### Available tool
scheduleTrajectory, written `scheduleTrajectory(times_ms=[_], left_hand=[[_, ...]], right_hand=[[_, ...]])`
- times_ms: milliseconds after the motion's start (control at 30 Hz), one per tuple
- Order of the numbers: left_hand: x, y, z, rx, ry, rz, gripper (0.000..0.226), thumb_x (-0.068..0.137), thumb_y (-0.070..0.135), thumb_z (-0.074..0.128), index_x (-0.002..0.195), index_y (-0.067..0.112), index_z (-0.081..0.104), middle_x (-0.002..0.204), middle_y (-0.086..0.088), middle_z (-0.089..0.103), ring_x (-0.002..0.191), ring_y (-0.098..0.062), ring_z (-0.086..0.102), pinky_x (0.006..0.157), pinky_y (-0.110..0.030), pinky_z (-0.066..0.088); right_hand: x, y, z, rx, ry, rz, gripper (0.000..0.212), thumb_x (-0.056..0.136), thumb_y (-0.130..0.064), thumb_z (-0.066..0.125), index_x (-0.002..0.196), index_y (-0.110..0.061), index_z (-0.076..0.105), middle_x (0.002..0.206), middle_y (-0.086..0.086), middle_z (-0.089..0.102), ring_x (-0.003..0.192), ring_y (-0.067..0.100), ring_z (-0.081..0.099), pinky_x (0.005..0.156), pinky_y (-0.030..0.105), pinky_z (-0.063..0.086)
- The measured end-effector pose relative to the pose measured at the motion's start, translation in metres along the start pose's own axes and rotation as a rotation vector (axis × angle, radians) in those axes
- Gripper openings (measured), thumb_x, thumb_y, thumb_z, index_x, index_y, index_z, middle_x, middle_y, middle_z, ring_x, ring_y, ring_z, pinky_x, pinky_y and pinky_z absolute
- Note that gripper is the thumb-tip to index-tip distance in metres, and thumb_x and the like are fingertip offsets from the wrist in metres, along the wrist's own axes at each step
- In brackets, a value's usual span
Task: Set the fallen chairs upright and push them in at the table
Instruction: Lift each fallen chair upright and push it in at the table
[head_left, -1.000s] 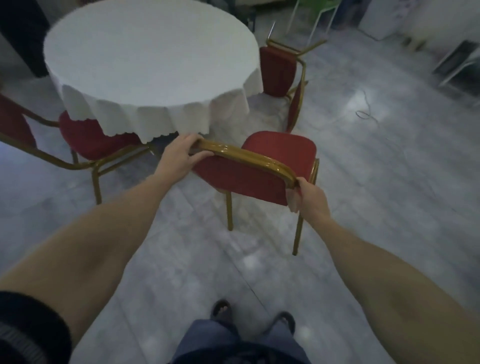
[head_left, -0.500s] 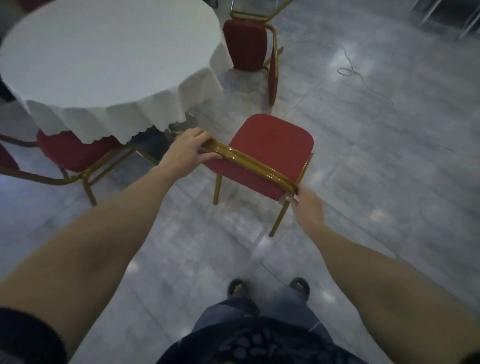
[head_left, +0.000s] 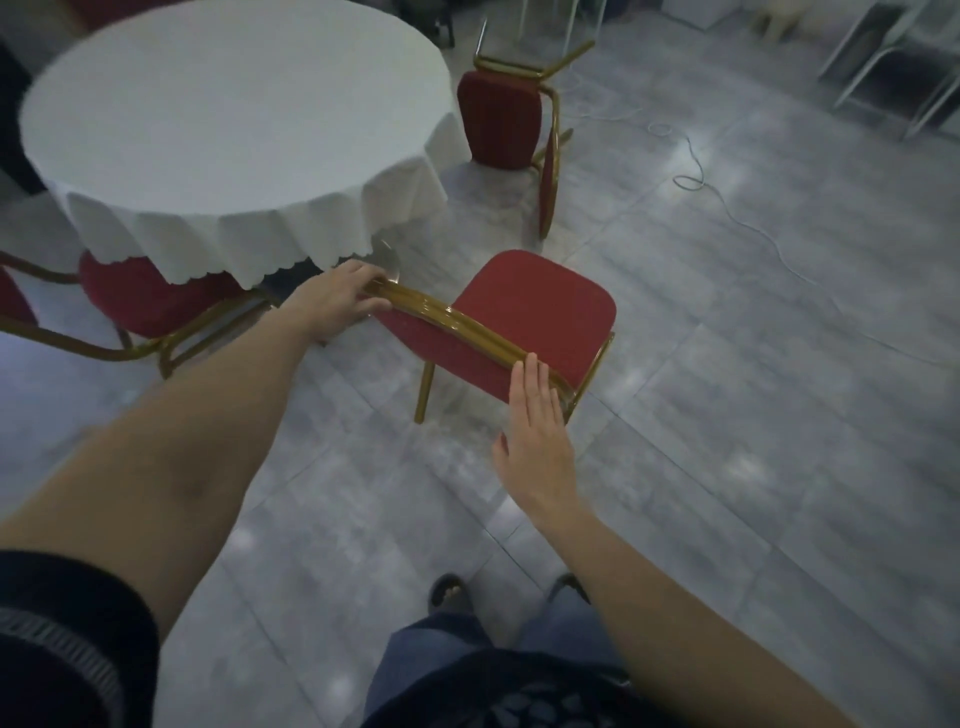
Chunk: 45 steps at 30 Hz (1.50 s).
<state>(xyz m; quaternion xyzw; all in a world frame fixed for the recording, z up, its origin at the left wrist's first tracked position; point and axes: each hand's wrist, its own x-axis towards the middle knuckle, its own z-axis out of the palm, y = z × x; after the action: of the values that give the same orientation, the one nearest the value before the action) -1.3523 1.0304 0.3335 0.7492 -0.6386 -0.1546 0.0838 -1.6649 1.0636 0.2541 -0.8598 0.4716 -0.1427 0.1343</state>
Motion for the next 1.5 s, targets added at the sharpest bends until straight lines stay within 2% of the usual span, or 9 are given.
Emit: scheduleTrajectory(times_ms=[200,367,600,767,933,1100,1267,1400,1500], left_hand=[[-0.021,0.019,0.023,-0.009,0.108,-0.06,0.049,0.094,0.043,0.051,0.132,0.012,0.05,0.129,-0.01,0.051,0.111,-0.026,0.056,0.091,-0.035,0.043],[-0.031,0.057,0.049,0.031,0.194,-0.175,0.049,0.091,0.051,0.049,0.127,0.017,0.052,0.124,-0.007,0.052,0.116,-0.026,0.049,0.096,-0.037,0.042],[-0.042,0.15,0.09,0.018,0.35,-0.354,0.046,0.093,0.049,0.049,0.124,0.015,0.054,0.12,-0.01,0.052,0.113,-0.029,0.047,0.096,-0.038,0.04],[-0.032,0.211,0.108,0.023,0.381,-0.481,0.049,0.092,0.05,0.049,0.123,0.013,0.055,0.115,-0.013,0.051,0.106,-0.031,0.048,0.091,-0.04,0.041],[-0.005,0.247,0.113,-0.003,0.399,-0.503,0.047,0.086,0.057,0.053,0.108,0.015,0.054,0.103,-0.007,0.048,0.094,-0.024,0.049,0.079,-0.036,0.046],[0.03,0.277,0.113,-0.006,0.402,-0.524,0.05,0.081,0.065,0.054,0.1,0.018,0.053,0.095,0.0,0.046,0.088,-0.017,0.047,0.071,-0.032,0.045],[0.059,0.314,0.119,0.019,0.396,-0.583,0.053,0.082,0.066,0.052,0.101,0.017,0.054,0.098,-0.001,0.049,0.092,-0.019,0.047,0.073,-0.031,0.043],[0.078,0.344,0.129,0.023,0.419,-0.667,0.051,0.084,0.065,0.05,0.102,0.017,0.053,0.1,-0.002,0.049,0.095,-0.021,0.048,0.078,-0.034,0.047],[0.089,0.364,0.136,0.0,0.466,-0.751,0.052,0.084,0.063,0.051,0.105,0.015,0.054,0.104,-0.006,0.05,0.099,-0.025,0.049,0.082,-0.038,0.048]], right_hand=[[-0.001,0.036,-0.011,-0.018,-0.032,-0.087,0.091,0.088,-0.016,0.057,0.154,-0.009,-0.005,0.163,0.005,-0.01,0.149,0.018,-0.012,0.122,0.044,0.01],[0.009,0.088,-0.031,-0.035,-0.06,-0.144,0.092,0.088,-0.018,0.057,0.154,-0.01,-0.007,0.163,0.004,-0.01,0.149,0.018,-0.012,0.122,0.043,0.009],[0.037,0.186,-0.071,-0.04,-0.126,-0.323,0.095,0.085,-0.013,0.055,0.153,-0.011,-0.011,0.162,0.004,-0.012,0.149,0.017,-0.013,0.123,0.041,0.007],[0.066,0.243,-0.098,-0.084,-0.186,-0.438,0.097,0.082,-0.014,0.055,0.153,-0.008,-0.01,0.162,0.007,-0.012,0.149,0.019,-0.01,0.122,0.042,0.009],[0.105,0.28,-0.112,-0.051,-0.256,-0.426,0.096,0.085,-0.014,0.054,0.152,-0.01,-0.014,0.162,0.007,-0.015,0.149,0.02,-0.015,0.122,0.042,0.006],[0.151,0.311,-0.13,-0.1,-0.296,-0.43,0.102,0.087,-0.026,0.063,0.152,-0.007,-0.013,0.162,0.01,-0.011,0.149,0.022,-0.011,0.123,0.041,0.008],[0.19,0.341,-0.147,-0.095,-0.359,-0.451,0.104,0.086,-0.027,0.065,0.152,-0.005,-0.013,0.162,0.011,-0.01,0.149,0.023,-0.01,0.122,0.04,0.009],[0.22,0.366,-0.163,-0.13,-0.428,-0.536,0.103,0.088,-0.028,0.063,0.151,-0.007,-0.016,0.161,0.009,-0.015,0.149,0.021,-0.012,0.122,0.036,0.004],[0.239,0.385,-0.171,-0.151,-0.454,-0.621,0.104,0.088,-0.03,0.063,0.151,-0.008,-0.017,0.161,0.007,-0.017,0.149,0.019,-0.012,0.122,0.04,0.009]])
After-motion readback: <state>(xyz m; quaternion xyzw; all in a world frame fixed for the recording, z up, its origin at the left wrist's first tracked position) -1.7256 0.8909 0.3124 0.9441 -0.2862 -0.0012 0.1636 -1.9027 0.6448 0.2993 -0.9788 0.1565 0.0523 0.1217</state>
